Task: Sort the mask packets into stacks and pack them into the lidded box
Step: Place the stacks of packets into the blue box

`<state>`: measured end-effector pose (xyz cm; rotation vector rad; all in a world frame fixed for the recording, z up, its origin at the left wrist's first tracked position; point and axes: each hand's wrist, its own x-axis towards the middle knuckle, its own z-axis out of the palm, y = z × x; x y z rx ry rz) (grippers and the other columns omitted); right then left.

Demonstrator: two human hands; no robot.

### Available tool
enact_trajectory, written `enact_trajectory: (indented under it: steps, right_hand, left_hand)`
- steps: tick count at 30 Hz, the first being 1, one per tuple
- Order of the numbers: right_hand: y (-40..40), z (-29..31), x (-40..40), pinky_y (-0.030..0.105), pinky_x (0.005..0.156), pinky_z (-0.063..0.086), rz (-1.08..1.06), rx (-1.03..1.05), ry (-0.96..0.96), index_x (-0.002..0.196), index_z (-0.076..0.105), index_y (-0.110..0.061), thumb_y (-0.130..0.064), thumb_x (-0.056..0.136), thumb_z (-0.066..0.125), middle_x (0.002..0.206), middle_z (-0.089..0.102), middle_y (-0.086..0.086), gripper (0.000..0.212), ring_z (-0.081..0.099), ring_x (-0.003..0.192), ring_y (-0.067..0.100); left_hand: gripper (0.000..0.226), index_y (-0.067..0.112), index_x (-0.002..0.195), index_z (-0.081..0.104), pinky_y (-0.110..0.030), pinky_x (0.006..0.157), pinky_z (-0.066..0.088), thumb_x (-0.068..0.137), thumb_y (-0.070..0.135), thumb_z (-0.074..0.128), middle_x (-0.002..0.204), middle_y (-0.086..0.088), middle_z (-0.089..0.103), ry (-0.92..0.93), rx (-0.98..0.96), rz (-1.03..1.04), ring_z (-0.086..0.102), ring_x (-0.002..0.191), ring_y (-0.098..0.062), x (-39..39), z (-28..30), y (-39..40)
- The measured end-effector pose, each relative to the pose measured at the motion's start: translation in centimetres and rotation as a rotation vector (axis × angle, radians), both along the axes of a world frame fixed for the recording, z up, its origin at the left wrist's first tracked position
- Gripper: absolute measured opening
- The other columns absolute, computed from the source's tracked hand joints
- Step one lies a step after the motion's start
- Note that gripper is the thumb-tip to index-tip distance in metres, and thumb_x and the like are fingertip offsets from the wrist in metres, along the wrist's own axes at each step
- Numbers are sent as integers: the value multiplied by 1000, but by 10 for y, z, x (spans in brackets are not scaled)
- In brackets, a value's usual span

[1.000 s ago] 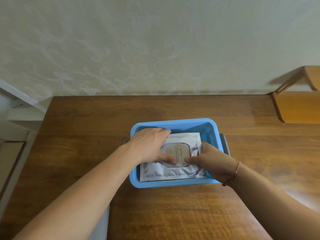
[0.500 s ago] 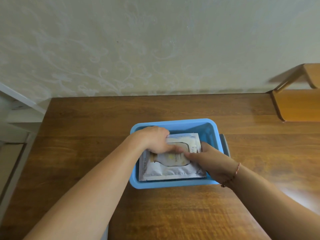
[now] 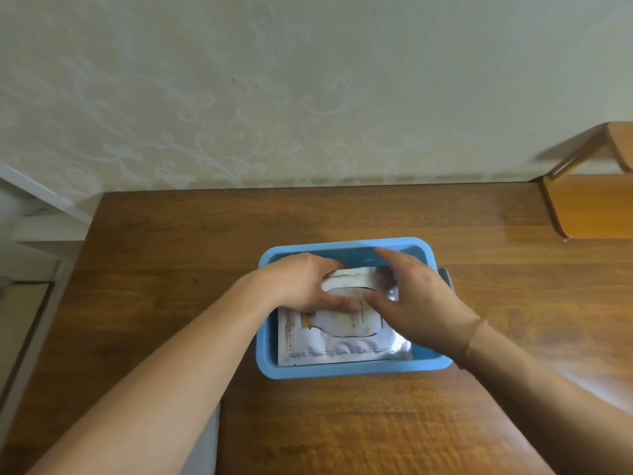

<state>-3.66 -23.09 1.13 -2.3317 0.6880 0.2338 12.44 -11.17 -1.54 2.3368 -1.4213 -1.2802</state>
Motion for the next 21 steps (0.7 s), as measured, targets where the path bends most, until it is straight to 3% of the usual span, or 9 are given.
enact_trajectory:
  steps: [2, 4, 7, 12, 16, 19, 21]
  right_hand:
    - [-7, 2, 15, 28, 95, 41, 171, -71, 91, 123, 55, -15, -41, 91, 58, 124, 59, 1, 42, 53, 116, 20]
    - [-14, -2, 28, 28, 76, 41, 275, -57, 169, 98, 57, -18, -43, 91, 57, 100, 61, -2, 26, 57, 95, 19]
    - [-23, -6, 37, 28, 72, 39, 416, -116, 215, 95, 58, -18, -47, 92, 56, 93, 60, -2, 29, 50, 83, 14]
    - [-31, -9, 37, 36, 71, 41, 470, -187, 230, 83, 56, -8, -48, 89, 59, 83, 61, 8, 41, 50, 78, 24]
    - [-27, -8, 23, 35, 80, 47, 444, -168, 161, 95, 61, -13, -46, 91, 58, 95, 66, 3, 33, 58, 90, 24]
    - [-16, -9, -11, 34, 93, 50, 335, -230, -114, 127, 59, -16, -39, 90, 63, 125, 64, -1, 43, 60, 114, 21]
    - [0, -16, -40, 35, 96, 49, 228, -294, -294, 128, 60, -12, -34, 86, 66, 130, 62, 3, 48, 60, 118, 22]
  left_hand:
    - [57, 36, 116, 58, -33, 78, 55, 74, 76, 61, 97, 13, 68, 14, 2, 17, 65, 86, -8, 0, 1, -1]
    - [52, 38, 113, 57, -30, 77, 54, 74, 72, 65, 97, 15, 67, 35, 1, 30, 64, 86, -6, 1, 2, 0]
    - [53, 36, 112, 59, -34, 81, 55, 72, 70, 69, 98, 13, 68, 57, 14, 27, 65, 86, -7, 2, 2, 3]
    - [54, 29, 103, 63, -41, 80, 56, 69, 69, 72, 93, 9, 69, 44, 49, -22, 66, 82, -10, 4, 5, 4]
    - [60, 26, 101, 63, -40, 77, 56, 68, 76, 67, 90, 7, 69, -34, 42, -49, 65, 80, -11, 0, 2, 4]
    - [65, 26, 97, 62, -38, 76, 56, 64, 83, 62, 87, 7, 69, -65, 91, -47, 65, 78, -12, -4, -1, 3]
    - [72, 26, 99, 64, -39, 79, 56, 61, 87, 58, 89, 6, 70, -53, 129, -47, 66, 80, -13, -5, -2, 1]
